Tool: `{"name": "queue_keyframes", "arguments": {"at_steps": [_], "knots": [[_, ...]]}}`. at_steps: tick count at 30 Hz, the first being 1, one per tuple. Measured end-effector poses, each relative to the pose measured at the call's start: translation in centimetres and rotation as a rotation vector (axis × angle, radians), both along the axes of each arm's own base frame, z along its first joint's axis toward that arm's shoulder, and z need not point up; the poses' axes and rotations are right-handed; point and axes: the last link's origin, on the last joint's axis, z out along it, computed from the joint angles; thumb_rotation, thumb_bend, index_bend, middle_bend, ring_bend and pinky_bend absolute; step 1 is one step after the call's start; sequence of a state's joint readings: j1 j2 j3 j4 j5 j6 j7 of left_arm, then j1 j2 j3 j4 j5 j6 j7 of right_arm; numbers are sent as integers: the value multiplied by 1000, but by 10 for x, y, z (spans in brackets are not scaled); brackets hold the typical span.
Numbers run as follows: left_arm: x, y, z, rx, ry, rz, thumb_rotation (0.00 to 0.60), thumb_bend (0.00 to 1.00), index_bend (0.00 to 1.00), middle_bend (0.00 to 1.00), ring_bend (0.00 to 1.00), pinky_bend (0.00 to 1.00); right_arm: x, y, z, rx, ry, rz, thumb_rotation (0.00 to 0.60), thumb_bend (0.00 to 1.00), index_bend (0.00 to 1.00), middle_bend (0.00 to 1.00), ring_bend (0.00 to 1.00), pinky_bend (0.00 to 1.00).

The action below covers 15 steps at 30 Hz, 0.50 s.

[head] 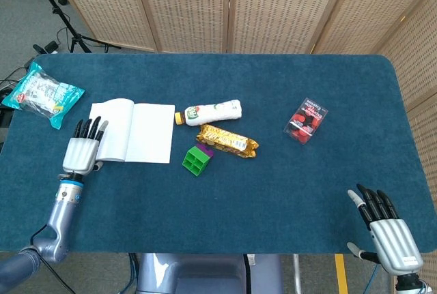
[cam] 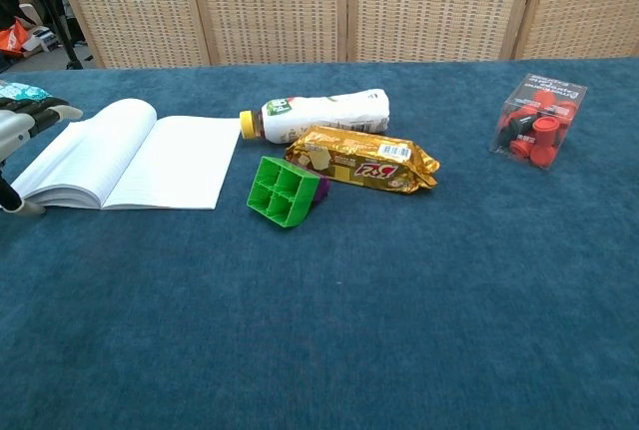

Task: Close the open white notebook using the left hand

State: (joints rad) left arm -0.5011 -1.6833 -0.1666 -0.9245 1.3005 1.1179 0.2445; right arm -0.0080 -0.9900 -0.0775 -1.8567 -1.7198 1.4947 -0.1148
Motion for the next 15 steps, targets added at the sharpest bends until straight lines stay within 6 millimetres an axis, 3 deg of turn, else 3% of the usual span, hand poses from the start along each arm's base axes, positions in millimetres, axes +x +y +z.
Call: {"name": "queue_keyframes", "arguments": {"at_steps": [15], "knots": [[0,2,-4,-1,31,-7,600,77,0,0,0,0,1,0,0,0,-2,5,600,41,0,0,0,0]]}}
